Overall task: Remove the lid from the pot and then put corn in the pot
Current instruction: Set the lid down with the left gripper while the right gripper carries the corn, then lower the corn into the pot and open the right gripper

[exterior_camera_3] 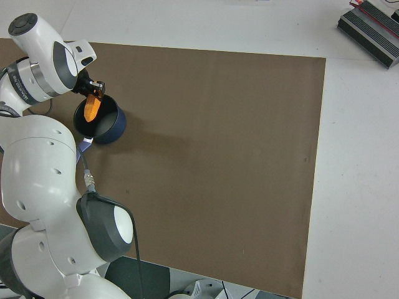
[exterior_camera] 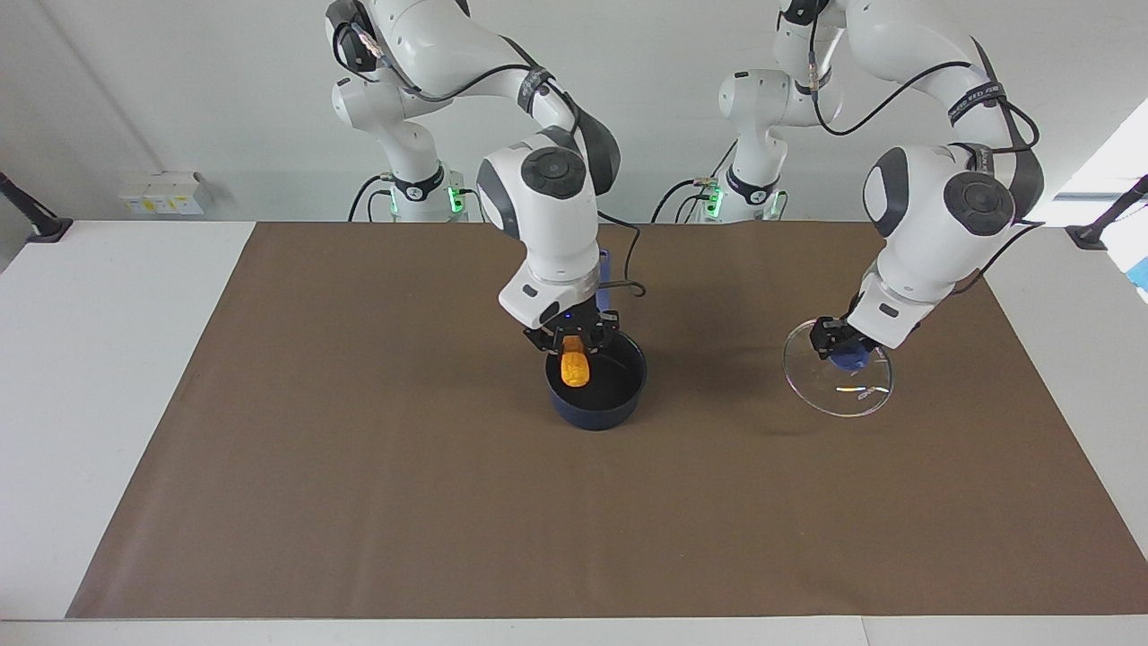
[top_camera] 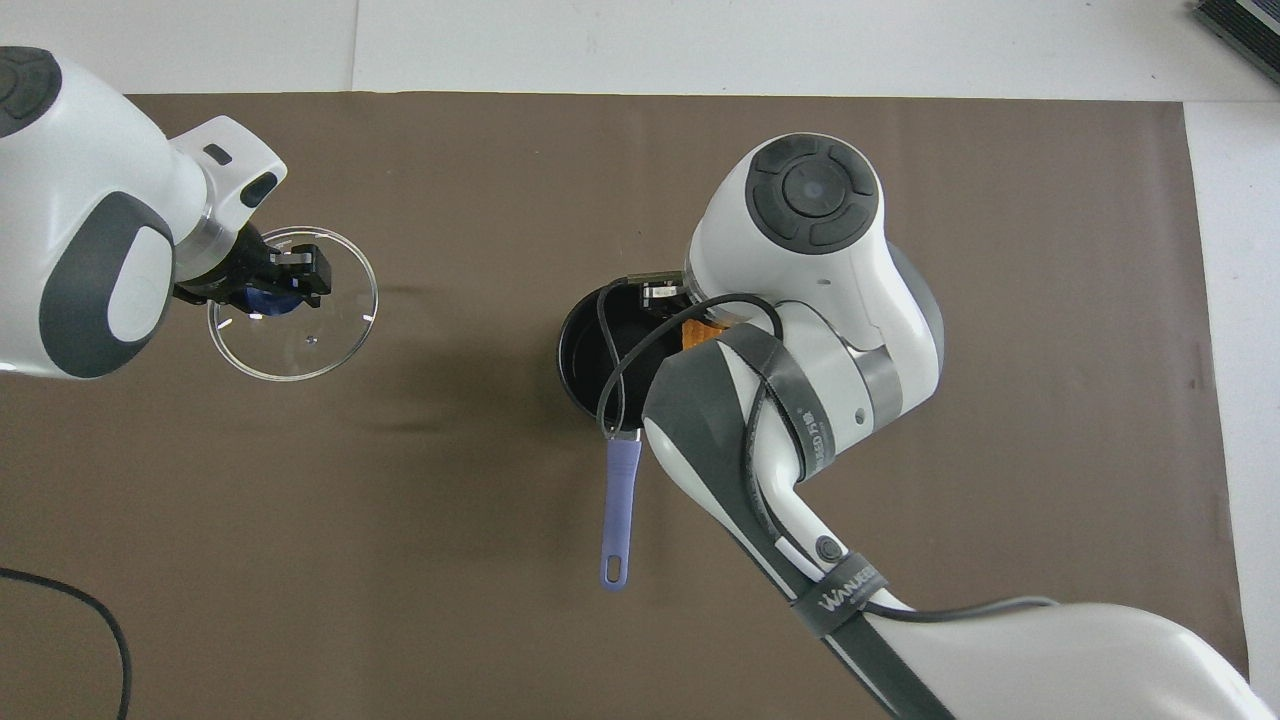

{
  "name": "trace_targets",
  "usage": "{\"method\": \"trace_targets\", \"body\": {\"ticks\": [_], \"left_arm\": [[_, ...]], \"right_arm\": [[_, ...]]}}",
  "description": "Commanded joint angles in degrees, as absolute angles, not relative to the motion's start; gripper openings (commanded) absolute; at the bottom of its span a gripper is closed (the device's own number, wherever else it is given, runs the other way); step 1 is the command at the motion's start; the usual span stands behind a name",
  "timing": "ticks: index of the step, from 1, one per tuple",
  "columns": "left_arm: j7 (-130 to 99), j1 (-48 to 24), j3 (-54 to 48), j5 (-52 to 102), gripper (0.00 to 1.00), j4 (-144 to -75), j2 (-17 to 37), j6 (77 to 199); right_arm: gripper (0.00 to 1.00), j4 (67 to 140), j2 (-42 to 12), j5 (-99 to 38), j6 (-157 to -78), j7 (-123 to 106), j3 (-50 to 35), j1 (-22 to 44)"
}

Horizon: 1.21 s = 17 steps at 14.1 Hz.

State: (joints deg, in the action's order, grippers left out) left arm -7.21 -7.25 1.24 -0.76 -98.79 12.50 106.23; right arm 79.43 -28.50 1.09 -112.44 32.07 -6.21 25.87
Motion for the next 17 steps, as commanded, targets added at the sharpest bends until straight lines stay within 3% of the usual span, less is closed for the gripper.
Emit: {"method": "trace_targets", "body": {"ticks": [1, 9, 15, 16, 17], "left_arm": [[-4.1, -3.7, 0.7, -0.4, 0.0, -106.8, 7.8, 111.3], [3.0, 4.3, 0.7, -0.5, 0.0, -118.8, 5.5, 121.4], [9.1, 7.8, 0.7, -0.5, 0.0, -125.8, 5.4, 130.1], [9.9, 8.3, 0.7, -0.5, 0.25, -126.0, 5.4, 130.5], [10.2, 8.3, 0.6, -0.5, 0.99, -125.9, 5.4, 130.3]], "right_arm": [[0.0, 77.2, -31.4, 3.1, -113.3, 33.9, -6.2, 27.3], [0.0, 83.7, -32.0, 3.1, -121.4, 33.8, -6.3, 28.0], [0.0, 87.9, -30.9, 2.8, -122.0, 33.6, -6.5, 27.9], [0.0, 88.9, -31.3, 2.8, -124.4, 33.8, -6.5, 28.4], [0.0, 89.8, -31.2, 2.8, -126.3, 33.8, -6.5, 28.5]]}}
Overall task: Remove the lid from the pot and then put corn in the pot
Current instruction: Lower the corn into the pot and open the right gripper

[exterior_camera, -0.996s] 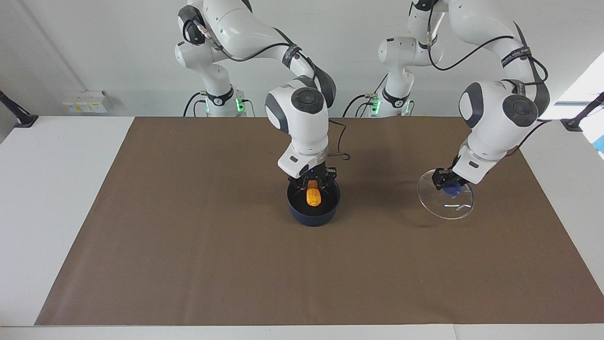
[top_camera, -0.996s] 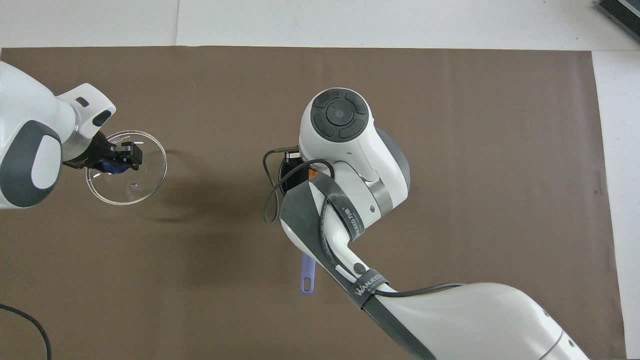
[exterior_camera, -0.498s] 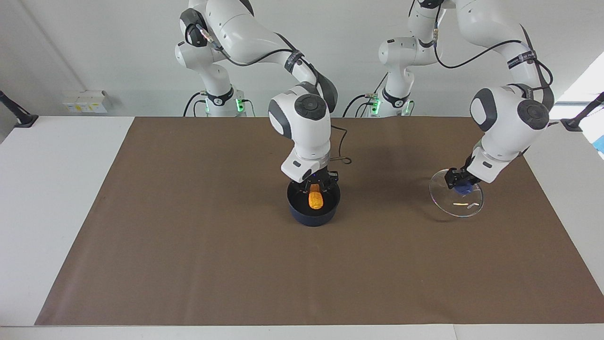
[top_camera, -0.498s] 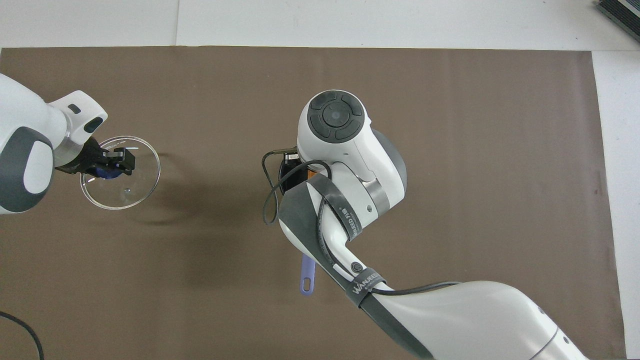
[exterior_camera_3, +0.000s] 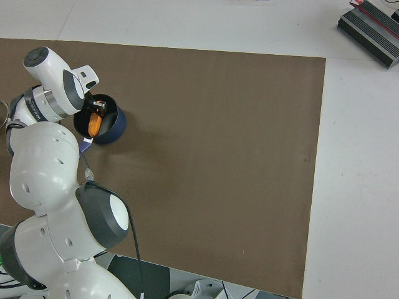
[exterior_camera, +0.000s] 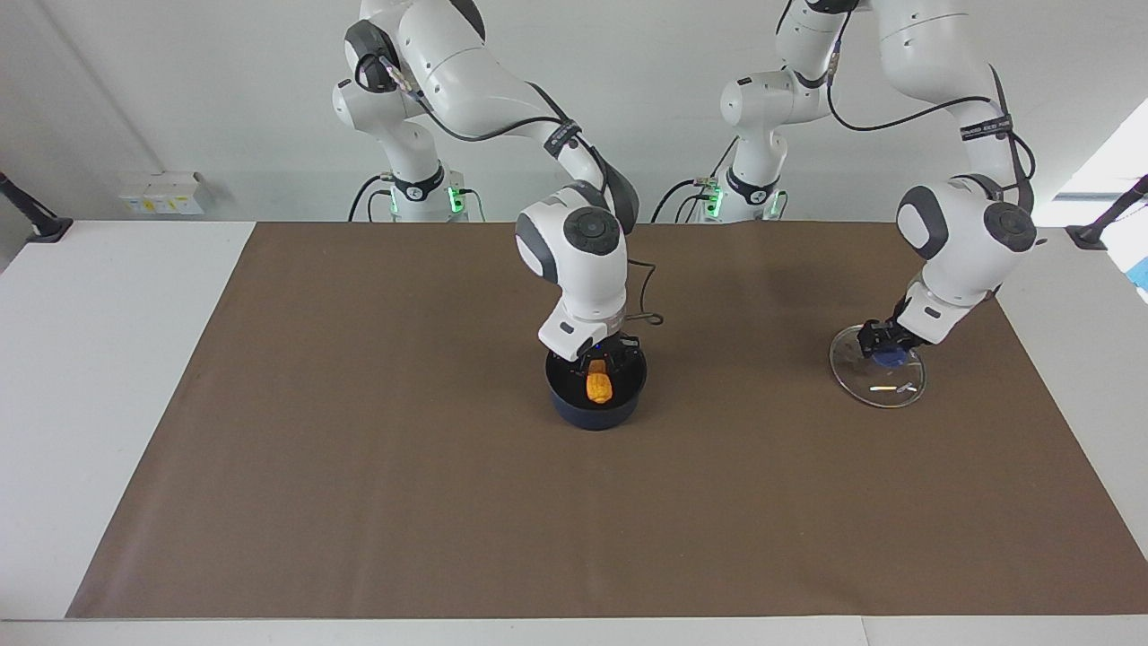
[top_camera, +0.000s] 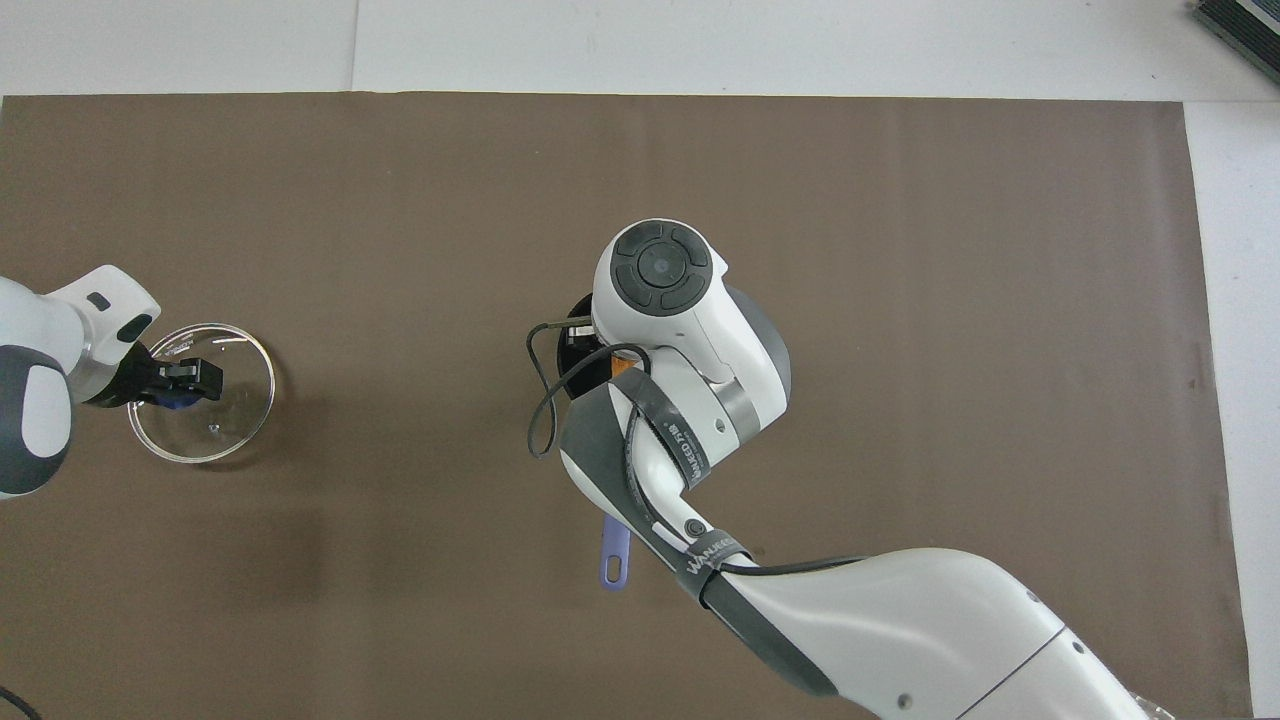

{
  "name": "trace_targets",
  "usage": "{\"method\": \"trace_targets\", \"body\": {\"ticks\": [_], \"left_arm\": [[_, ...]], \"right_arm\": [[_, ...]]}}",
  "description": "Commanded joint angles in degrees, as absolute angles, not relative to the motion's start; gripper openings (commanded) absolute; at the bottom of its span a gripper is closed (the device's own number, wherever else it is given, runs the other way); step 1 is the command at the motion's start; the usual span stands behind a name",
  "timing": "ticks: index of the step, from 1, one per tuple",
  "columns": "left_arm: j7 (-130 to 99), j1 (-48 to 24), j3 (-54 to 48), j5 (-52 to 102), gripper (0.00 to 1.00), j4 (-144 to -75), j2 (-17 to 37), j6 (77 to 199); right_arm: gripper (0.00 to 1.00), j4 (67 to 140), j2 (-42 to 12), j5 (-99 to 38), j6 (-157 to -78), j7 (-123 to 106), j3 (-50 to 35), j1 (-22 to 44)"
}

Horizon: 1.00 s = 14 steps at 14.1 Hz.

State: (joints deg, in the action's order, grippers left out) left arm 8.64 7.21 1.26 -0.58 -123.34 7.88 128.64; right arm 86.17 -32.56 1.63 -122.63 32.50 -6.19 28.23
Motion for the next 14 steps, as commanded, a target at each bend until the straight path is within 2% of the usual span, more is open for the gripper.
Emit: {"method": "trace_targets", "body": {"ticks": [1, 2, 3, 4, 6, 7, 9, 14], "left_arm": [[9.8, 7.8, 0.6, -0.5, 1.0, -125.9, 5.5, 130.3], [9.6, 7.6, 0.6, -0.5, 1.0, -125.7, 5.5, 130.4], [9.6, 7.6, 0.6, -0.5, 1.0, -125.4, 5.7, 130.2], [9.7, 7.3, 0.6, -0.5, 1.0, -125.2, 5.9, 130.0], [9.3, 5.6, 0.5, -0.5, 1.0, -123.5, 6.2, 129.6], [9.4, 5.2, 0.4, -0.5, 1.0, -122.0, 6.2, 128.6], [9.4, 3.6, 0.2, -0.5, 1.0, -118.6, 6.4, 124.7], [6.1, -2.8, 0.1, -0.5, 1.0, -113.7, 6.5, 120.9]], "right_arm": [[0.0, 90.0, -31.2, 2.8, -126.5, 33.8, -6.4, 28.5], [0.0, 90.3, -31.1, 2.8, -126.6, 33.7, -6.5, 28.5], [0.14, 90.6, -31.0, 2.8, -127.1, 33.4, -6.5, 28.5], [0.35, 91.1, -30.9, 2.8, -127.4, 33.3, -6.5, 28.4], [0.88, 91.1, -30.8, 2.9, -127.4, 33.5, -6.5, 28.5], [1.0, 91.0, -30.8, 3.2, -127.1, 33.5, -6.4, 28.6], [1.0, 90.3, -30.5, 3.5, -126.2, 33.9, -6.3, 28.7], [1.0, 89.9, -23.3, 3.5, -118.1, 33.6, -6.2, 28.0]]}}
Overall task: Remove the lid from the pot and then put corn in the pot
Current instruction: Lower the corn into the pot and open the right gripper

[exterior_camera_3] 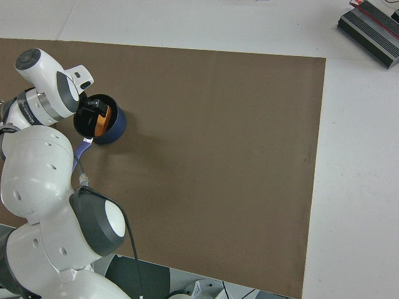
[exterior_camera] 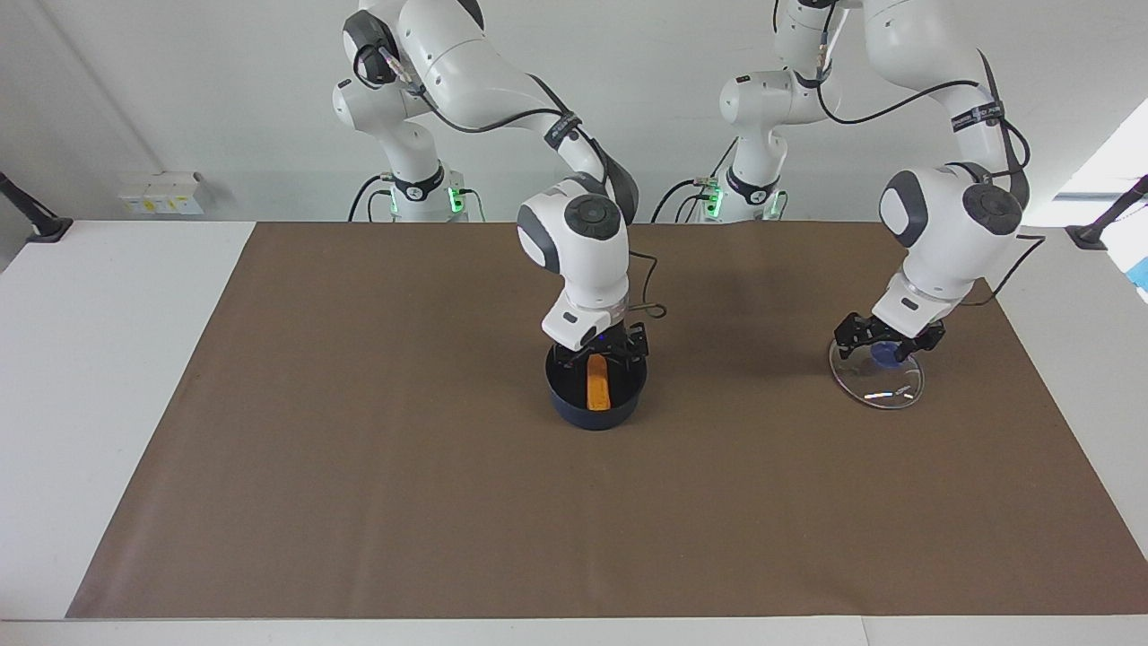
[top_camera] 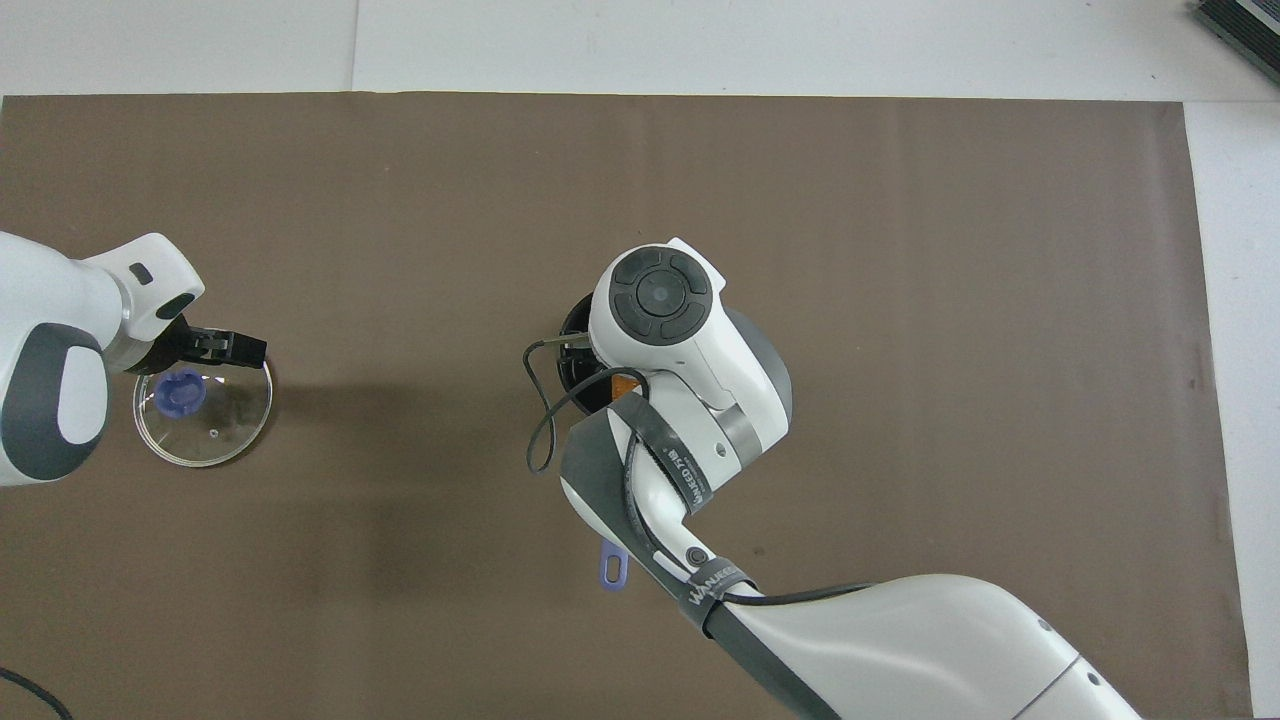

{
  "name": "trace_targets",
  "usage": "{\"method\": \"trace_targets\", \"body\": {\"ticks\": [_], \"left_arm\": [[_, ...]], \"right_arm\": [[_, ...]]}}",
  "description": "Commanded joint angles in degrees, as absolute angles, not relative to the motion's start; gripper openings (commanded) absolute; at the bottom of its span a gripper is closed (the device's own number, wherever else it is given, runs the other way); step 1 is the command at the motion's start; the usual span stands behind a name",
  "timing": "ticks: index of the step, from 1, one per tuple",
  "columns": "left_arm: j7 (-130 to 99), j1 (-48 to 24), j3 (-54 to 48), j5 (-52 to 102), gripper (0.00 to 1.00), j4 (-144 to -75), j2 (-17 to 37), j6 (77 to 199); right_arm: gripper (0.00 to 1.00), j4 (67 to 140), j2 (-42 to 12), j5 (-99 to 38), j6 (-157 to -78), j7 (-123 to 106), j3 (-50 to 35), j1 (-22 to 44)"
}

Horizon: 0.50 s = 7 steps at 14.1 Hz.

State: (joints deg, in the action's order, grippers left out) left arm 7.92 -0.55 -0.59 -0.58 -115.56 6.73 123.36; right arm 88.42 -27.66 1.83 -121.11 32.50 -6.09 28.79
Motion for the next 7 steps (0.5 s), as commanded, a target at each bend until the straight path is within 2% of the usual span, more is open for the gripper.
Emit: {"method": "trace_targets", "body": {"ticks": [1, 7], "left_arm": [[5.0, -4.3, 0.1, -0.5, 1.0, -113.0, 6.3, 120.2], [-0.1, -8.3, -0.3, -0.4, 1.0, -104.6, 5.4, 108.9]], "right_arm": [[1.0, 90.1, -21.1, 3.6, -116.2, 32.7, -6.1, 27.4], [1.0, 90.3, -11.6, 5.2, -110.8, 23.3, -6.1, 18.6]]}}
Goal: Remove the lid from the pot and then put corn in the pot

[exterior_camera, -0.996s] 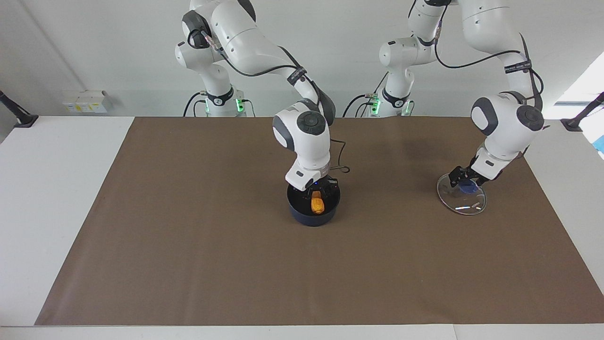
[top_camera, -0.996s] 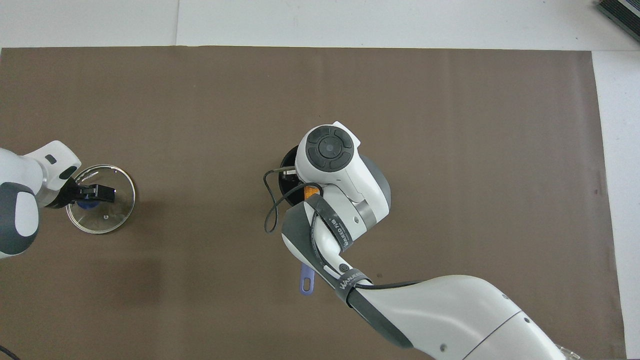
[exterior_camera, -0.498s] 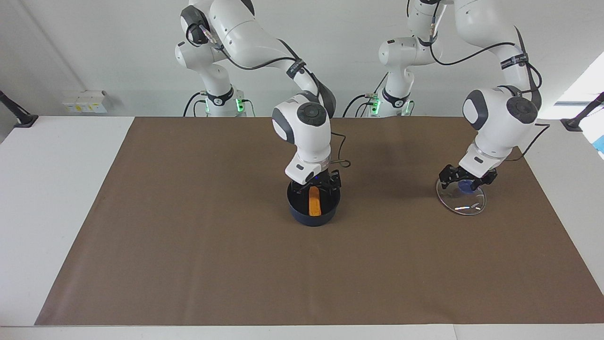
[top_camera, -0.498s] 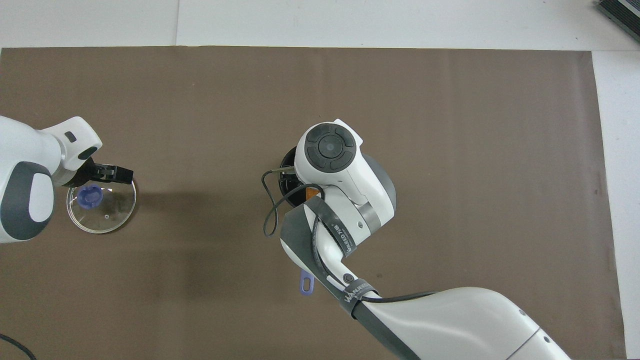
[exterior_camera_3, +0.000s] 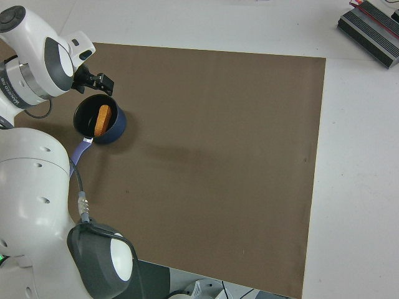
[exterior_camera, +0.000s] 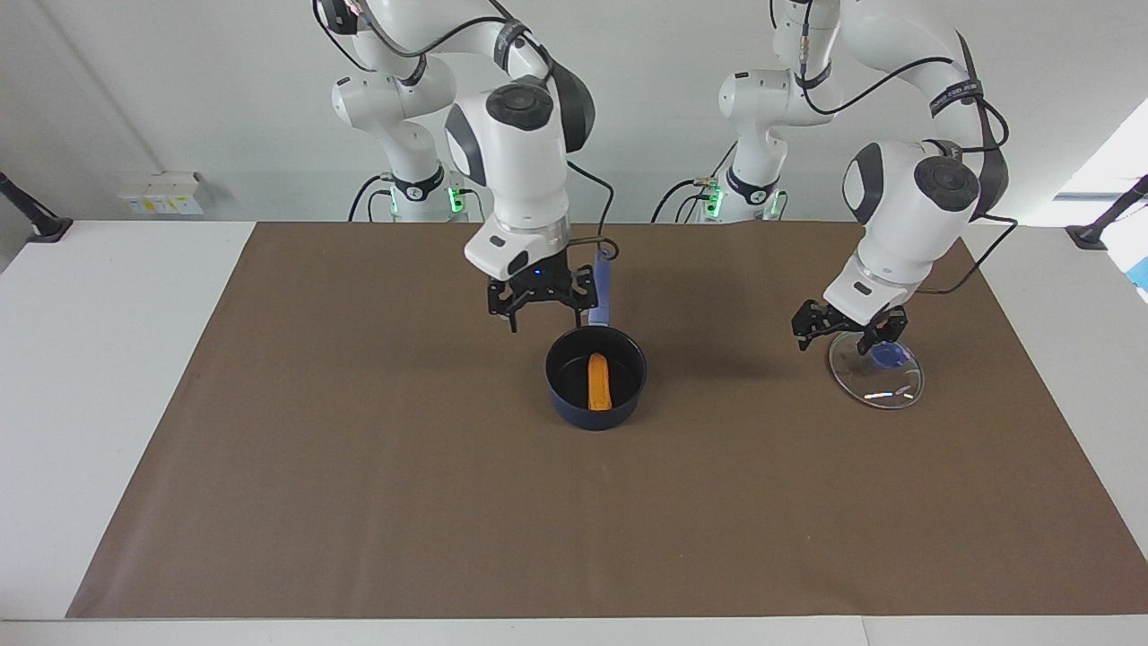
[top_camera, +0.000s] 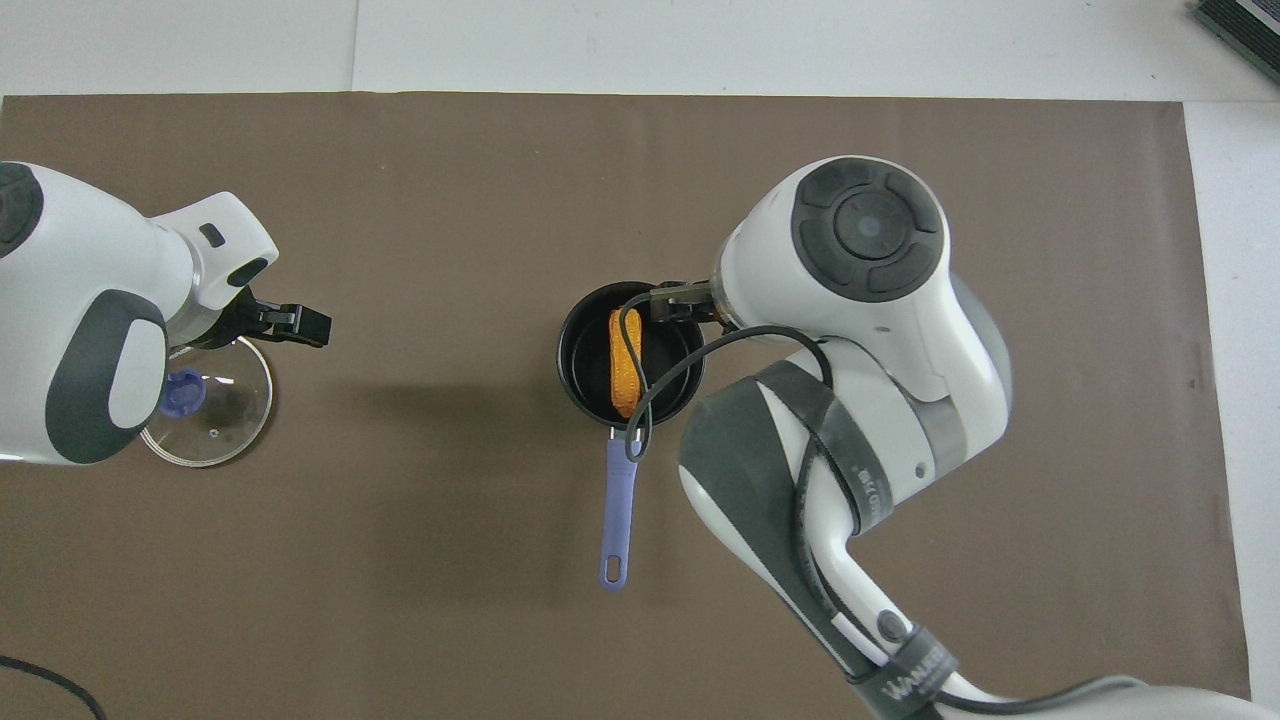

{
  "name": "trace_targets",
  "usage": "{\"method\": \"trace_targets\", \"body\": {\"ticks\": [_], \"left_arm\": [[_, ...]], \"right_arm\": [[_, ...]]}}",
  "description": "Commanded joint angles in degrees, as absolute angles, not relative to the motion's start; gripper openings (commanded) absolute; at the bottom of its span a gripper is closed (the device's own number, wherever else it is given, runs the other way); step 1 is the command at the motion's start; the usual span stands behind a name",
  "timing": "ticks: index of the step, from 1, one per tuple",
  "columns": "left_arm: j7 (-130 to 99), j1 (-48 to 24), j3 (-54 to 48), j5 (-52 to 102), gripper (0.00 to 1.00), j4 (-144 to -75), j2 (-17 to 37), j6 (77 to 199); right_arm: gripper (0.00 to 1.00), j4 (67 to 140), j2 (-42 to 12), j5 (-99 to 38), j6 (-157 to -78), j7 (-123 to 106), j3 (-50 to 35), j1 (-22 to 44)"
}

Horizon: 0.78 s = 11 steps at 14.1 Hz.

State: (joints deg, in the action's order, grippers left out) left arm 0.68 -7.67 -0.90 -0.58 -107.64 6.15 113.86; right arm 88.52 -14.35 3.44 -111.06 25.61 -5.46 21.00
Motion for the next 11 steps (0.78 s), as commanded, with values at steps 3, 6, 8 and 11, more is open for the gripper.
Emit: {"method": "trace_targets", "body": {"ticks": [3, 6, 8, 11], "left_arm": [[0.5, -7.5, 0.1, 0.8, 1.0, -100.1, 4.8, 102.5], [1.1, -6.4, 0.8, 0.9, 1.0, -99.8, 3.0, 100.5], [3.2, -6.1, 0.8, 0.6, 1.0, -99.4, 1.6, 98.8], [3.8, -4.8, 0.8, 0.4, 1.0, -94.4, 1.8, 92.5]], "right_arm": [[1.0, 90.3, -8.2, 5.2, -108.6, 20.1, -6.2, 14.8], [1.0, 90.3, -4.7, 5.2, -105.4, 17.9, -6.2, 12.2], [1.0, 90.1, -2.1, 5.1, -102.4, 15.4, -6.2, 10.4], [1.0, 89.8, 0.7, 4.9, -99.4, 13.9, -5.8, 8.3]]}}
